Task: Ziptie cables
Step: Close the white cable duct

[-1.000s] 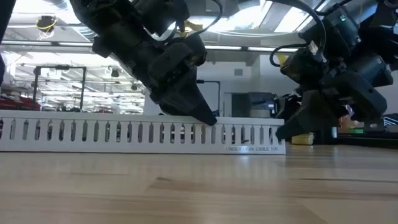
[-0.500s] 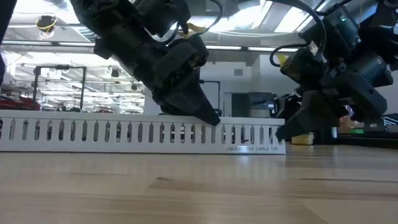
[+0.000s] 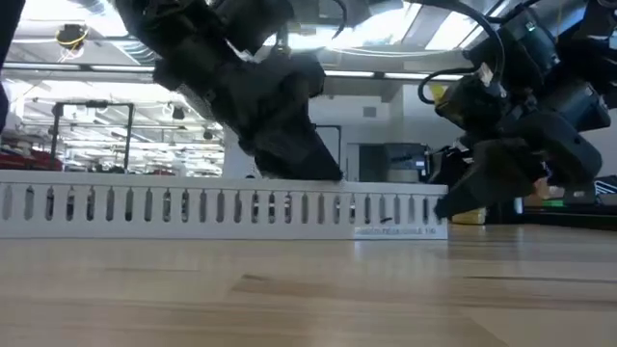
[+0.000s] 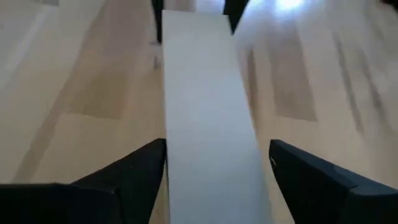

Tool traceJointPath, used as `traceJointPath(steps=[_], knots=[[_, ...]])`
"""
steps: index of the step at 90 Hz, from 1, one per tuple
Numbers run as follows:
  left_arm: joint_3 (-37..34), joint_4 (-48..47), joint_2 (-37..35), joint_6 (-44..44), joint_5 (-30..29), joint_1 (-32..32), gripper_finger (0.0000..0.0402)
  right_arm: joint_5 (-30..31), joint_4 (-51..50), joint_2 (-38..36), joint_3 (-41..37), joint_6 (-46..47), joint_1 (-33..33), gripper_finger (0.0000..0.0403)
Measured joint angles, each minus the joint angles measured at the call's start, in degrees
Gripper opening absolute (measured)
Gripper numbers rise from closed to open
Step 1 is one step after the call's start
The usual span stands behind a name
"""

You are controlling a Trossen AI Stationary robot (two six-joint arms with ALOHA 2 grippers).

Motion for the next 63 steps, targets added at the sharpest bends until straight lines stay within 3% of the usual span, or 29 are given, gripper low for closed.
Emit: traceJointPath(steps=[15, 32, 47, 63], knots=[[-0.02, -4.27, -5.05, 0.07, -0.87, 0.00, 0.0287, -0.04, -7.13, -7.40, 0.00, 0.79, 0.00, 0.0301], [-0.09, -12.65, -10.16, -2.59, -2.63, -0.37, 0.0288, -0.05, -13.47, -15.70, 0.00, 3.84, 0.02, 0.0314], [-0.11, -22.92, -13.21, -8.88, -4.11, -4.40, 0.0288, -0.08, 0.74, -18.21, 0.02, 8.49, 0.13, 0.0314], [-1.75, -26.10, -13.48, -16.21, -8.34, -12.64, 0.0288, -0.10, 8.83, -9.12, 1.79, 6.39, 0.14, 0.0314]])
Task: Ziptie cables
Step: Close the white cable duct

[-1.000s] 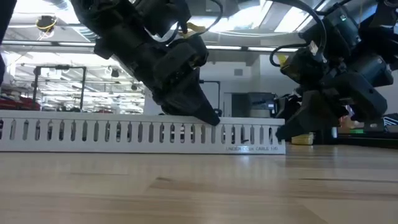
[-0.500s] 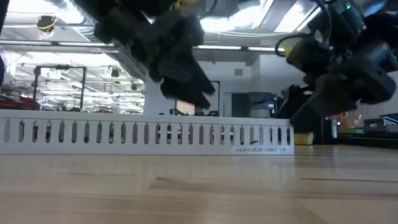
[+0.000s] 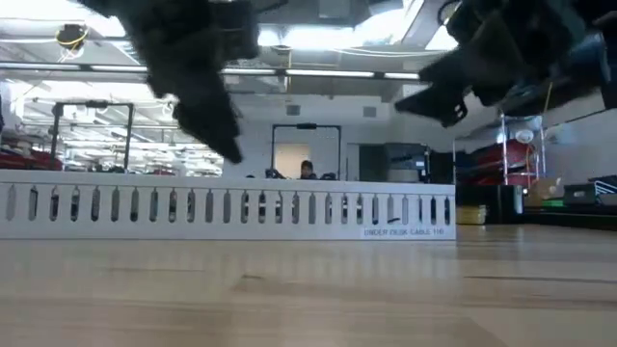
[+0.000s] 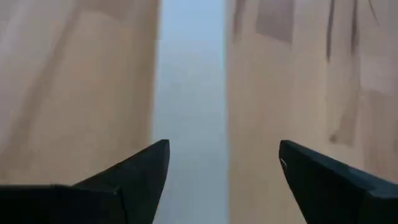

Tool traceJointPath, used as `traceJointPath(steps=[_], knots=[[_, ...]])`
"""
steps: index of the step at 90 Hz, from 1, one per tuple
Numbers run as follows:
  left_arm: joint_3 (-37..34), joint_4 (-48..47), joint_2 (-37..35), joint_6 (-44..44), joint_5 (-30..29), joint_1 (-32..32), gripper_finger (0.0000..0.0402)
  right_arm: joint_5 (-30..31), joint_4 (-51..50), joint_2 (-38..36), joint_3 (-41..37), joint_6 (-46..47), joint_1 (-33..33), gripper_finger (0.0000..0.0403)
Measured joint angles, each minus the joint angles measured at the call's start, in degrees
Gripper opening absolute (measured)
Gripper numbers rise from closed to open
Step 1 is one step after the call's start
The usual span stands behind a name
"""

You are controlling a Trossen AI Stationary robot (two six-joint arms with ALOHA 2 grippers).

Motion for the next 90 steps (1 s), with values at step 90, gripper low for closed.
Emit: traceJointPath(steps=[90], knots=[[-6.45, -2.14, 0.09, 23.38, -21.58, 13.37, 0.0288, 16.26, -28.90, 22.61, 22.80, -20.95, -12.14, 0.0250]])
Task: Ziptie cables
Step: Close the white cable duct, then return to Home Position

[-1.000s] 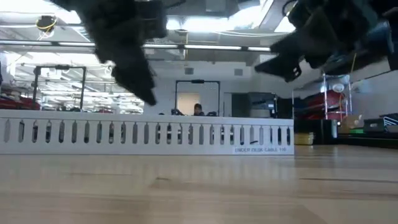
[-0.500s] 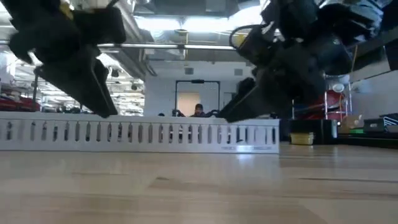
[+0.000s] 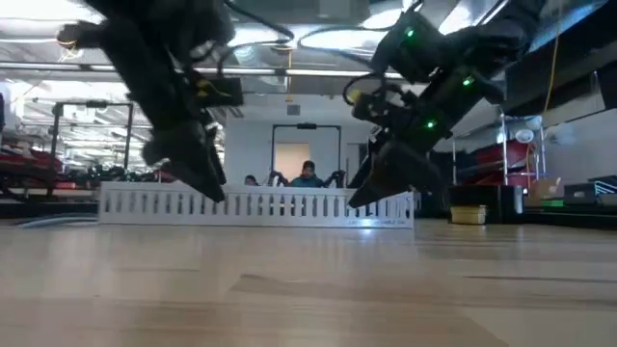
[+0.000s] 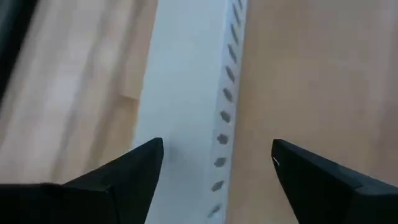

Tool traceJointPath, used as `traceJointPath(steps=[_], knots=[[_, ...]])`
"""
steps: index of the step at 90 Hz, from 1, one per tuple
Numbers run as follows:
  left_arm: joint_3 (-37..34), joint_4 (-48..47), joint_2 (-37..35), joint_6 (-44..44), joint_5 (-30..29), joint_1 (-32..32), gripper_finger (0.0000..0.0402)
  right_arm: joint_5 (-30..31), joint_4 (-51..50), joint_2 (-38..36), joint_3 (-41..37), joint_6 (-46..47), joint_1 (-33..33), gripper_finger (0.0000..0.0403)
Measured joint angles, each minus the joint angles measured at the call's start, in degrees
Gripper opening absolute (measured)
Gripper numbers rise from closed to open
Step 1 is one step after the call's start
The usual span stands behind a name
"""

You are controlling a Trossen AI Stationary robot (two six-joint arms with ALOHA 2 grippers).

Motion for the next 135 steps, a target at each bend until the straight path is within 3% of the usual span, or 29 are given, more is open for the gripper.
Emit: traceJointPath(steps=[28, 47, 61, 72, 80, 88, 99, 108, 115, 124, 135], knots=[[0.02, 7.45, 0.03, 15.34, -0.06, 12.95, 0.0288, -0.55, 0.23, 0.04, -0.09, -2.77, -7.58, 0.0248], [0.17, 11.21, 0.21, 20.33, 0.26, 19.98, 0.0288, -0.76, -0.09, 0.02, 0.28, -3.29, -9.46, 0.0248], [2.38, 10.18, -5.53, 16.33, 0.87, 17.43, 0.0288, -4.61, -10.72, -5.44, 4.07, -1.97, -8.73, 0.0248], [2.54, 9.69, -13.04, 12.16, 9.60, 15.22, 0.0281, -9.89, -17.10, -12.36, 6.34, 0.35, -8.60, 0.0248], [2.52, 6.22, -19.04, 9.04, 15.63, 14.50, 0.0251, -15.70, -19.62, -17.25, 6.34, 3.54, -8.71, 0.0242], [0.77, 4.13, -25.21, 8.56, 20.98, 14.38, 0.0194, -21.60, -20.98, -22.49, 6.28, 6.53, -9.18, 0.0212], [-4.26, 5.14, -33.14, 8.11, 30.01, 14.55, 0.0090, -29.85, -17.87, -27.99, 2.21, 10.12, -9.14, 0.0131], [-8.94, 7.10, -39.79, 8.24, 34.34, 14.60, 0.0020, -31.81, -15.00, -31.91, -1.85, 12.29, -9.39, 0.0048], [-12.39, 7.15, -45.02, 8.13, 34.74, 14.58, 0.0010, -31.78, -13.37, -34.73, -4.56, 13.73, -9.51, 0.0011], [-15.82, 6.52, -50.79, 7.28, 33.81, 14.59, 0.0017, -30.13, -13.69, -38.08, -7.27, 14.95, -9.48, 0.0022], [-17.80, 1.69, -55.67, 9.86, 28.41, 14.58, 0.0016, -26.64, -14.39, -41.95, -9.93, 14.95, -9.55, 0.0027]])
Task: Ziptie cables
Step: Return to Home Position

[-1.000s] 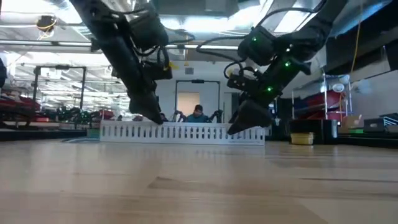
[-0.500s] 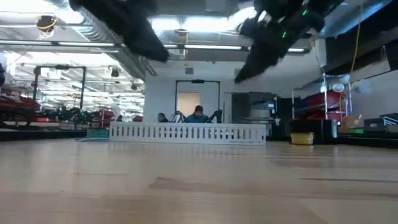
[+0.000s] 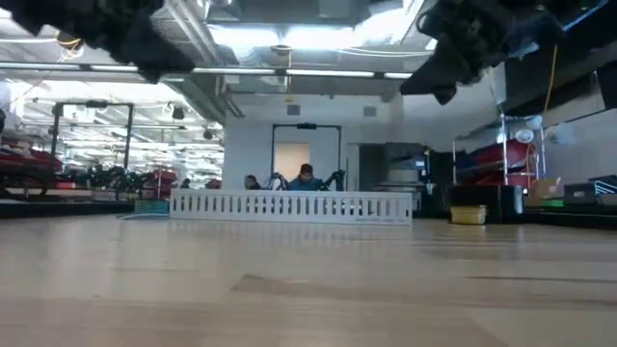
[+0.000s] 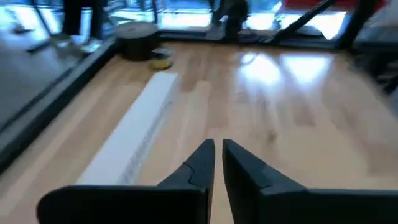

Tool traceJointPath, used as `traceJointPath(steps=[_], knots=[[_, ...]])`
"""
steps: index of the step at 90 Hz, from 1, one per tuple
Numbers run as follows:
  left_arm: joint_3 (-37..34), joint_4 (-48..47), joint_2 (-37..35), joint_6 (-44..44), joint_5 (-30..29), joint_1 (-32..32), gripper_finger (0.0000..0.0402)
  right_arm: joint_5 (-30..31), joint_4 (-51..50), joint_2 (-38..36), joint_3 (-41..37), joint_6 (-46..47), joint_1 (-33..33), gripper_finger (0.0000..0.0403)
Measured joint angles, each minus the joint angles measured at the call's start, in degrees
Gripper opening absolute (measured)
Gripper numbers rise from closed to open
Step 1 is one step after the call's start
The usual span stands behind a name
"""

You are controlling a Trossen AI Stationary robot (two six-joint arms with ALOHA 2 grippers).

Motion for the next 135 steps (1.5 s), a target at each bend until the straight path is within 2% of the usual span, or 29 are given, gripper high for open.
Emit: traceJointPath(steps=[14, 22, 30, 39, 48, 64, 82, 96, 105, 114, 127, 135], knots=[[-2.02, -0.93, -2.40, -4.33, -0.48, -0.07, 0.0011, 5.88, -2.10, -2.78, -0.81, 3.51, -0.25, 0.0012], [-4.09, 0.07, -2.60, -5.21, 0.28, -0.11, 0.0011, 5.95, -1.91, -4.33, -0.91, 2.98, -0.23, 0.0005], [-7.59, 5.59, -3.24, -6.61, 1.02, -0.04, 0.0014, 5.76, 1.04, -6.94, -2.66, 4.30, -0.20, 0.0001], [-11.58, 11.62, -4.09, -6.98, 2.53, -0.04, 0.0016, 4.07, 4.92, -10.39, -7.71, 4.71, -0.20, 0.0001], [-13.35, 13.27, -5.41, -8.00, 2.69, -0.04, 0.0017, 3.98, 11.38, -14.20, -13.96, 5.01, -0.20, 0.0001], [-14.73, 13.62, -8.40, -8.50, 2.69, 0.00, 0.0017, 8.85, 16.17, -20.66, -23.26, 10.44, -0.20, 0.0001], [-15.88, 13.44, -10.90, -8.87, 3.10, 0.00, 0.0017, 9.13, 13.33, -29.05, -28.10, 12.51, -0.20, 0.0001], [-17.55, 14.39, -13.10, -9.11, 3.37, 0.15, 0.0017, 13.51, 7.89, -36.55, -29.33, 13.48, -0.20, 0.0001], [-18.51, 15.07, -14.72, -9.72, 3.50, 1.08, 0.0017, 13.92, 3.48, -41.19, -29.68, 13.49, -0.20, 0.0001], [-19.60, 14.90, -16.38, -9.99, 5.21, 2.32, 0.0017, 13.30, 0.65, -45.65, -29.68, 13.31, -0.20, 0.0001], [-20.12, 15.22, -18.68, -9.83, 11.96, 4.50, 0.0018, 6.32, -1.26, -51.42, -29.68, 9.89, -0.20, 0.0001], [-21.14, 15.29, -20.02, -9.93, 13.32, 5.89, 0.0018, 5.88, -2.63, -54.62, -29.68, 9.22, -0.17, 0.0001]])
